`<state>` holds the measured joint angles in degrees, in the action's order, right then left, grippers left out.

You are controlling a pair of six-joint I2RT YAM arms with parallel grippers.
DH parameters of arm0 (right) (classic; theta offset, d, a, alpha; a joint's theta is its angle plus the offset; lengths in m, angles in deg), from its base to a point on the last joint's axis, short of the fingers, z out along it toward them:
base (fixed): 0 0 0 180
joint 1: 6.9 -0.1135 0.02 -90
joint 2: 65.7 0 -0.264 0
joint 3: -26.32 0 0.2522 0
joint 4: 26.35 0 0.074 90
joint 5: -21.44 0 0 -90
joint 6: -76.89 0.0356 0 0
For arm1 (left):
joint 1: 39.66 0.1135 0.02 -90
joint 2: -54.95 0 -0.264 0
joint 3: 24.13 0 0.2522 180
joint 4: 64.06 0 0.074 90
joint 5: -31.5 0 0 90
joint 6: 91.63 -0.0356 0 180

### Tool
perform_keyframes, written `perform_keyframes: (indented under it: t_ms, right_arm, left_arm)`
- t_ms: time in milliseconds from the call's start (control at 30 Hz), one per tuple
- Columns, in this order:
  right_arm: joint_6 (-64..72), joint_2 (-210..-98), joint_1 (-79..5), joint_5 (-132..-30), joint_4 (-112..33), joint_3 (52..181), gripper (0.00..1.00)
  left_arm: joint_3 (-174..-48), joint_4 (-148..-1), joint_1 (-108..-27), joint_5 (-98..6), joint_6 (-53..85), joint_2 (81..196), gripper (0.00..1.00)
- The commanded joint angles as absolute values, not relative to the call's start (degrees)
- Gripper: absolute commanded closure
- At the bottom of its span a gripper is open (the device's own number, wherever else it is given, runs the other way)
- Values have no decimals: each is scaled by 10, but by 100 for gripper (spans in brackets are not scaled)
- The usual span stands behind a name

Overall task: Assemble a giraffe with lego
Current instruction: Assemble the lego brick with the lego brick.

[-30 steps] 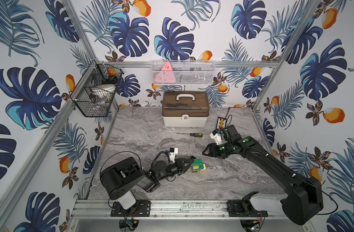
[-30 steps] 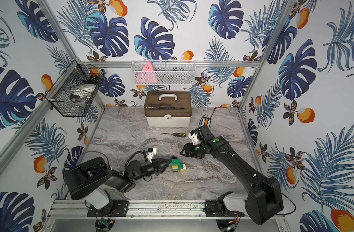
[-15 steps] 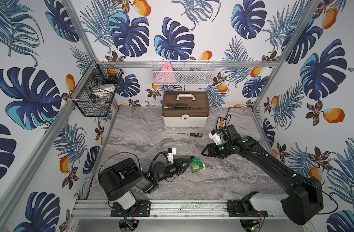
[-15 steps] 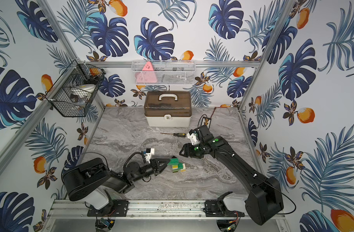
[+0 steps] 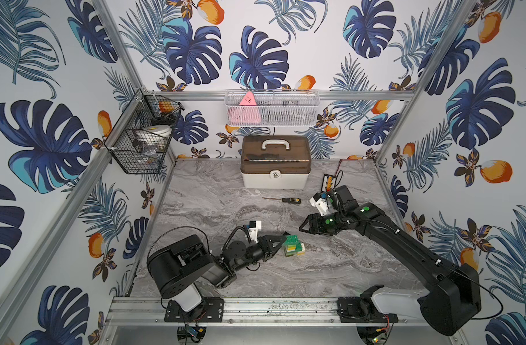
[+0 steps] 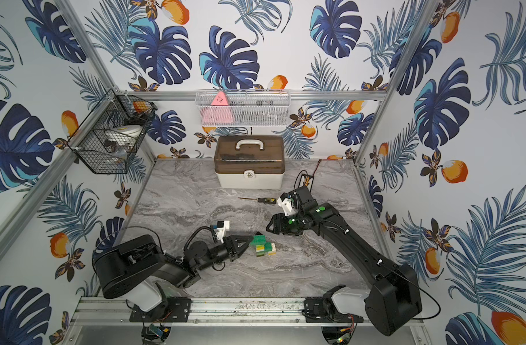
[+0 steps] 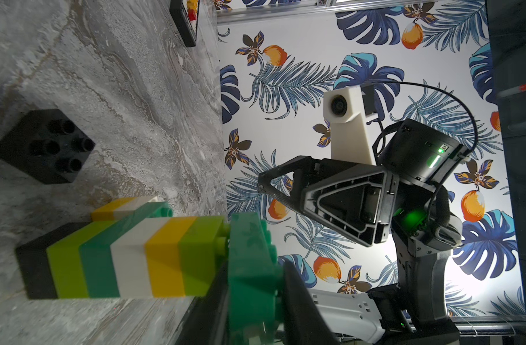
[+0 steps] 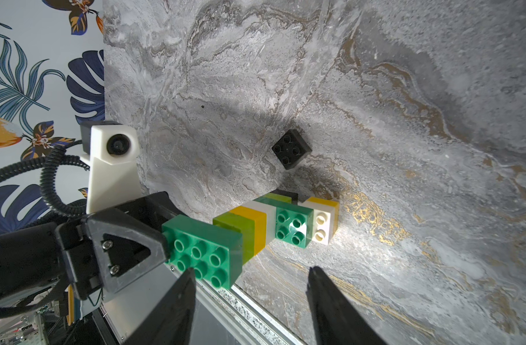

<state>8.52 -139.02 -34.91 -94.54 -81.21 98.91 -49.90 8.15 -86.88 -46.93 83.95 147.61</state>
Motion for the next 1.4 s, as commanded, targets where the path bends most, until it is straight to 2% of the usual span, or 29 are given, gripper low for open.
perform_keyframes:
  t_ms: [0,600,1367]
  right_arm:
    - [80,-1392,-350,-953,-823,988,38]
    - [78,-1401,-357,-972,-815,996,38]
    - [53,-1456,-426,-978,-844,1009,38]
  left_arm:
    - [-496,105,-870,-481,833,1469,100]
    - [-483,105,-871,-484,833,1482,100]
    - [-469,105,-872,-490,838,1511,100]
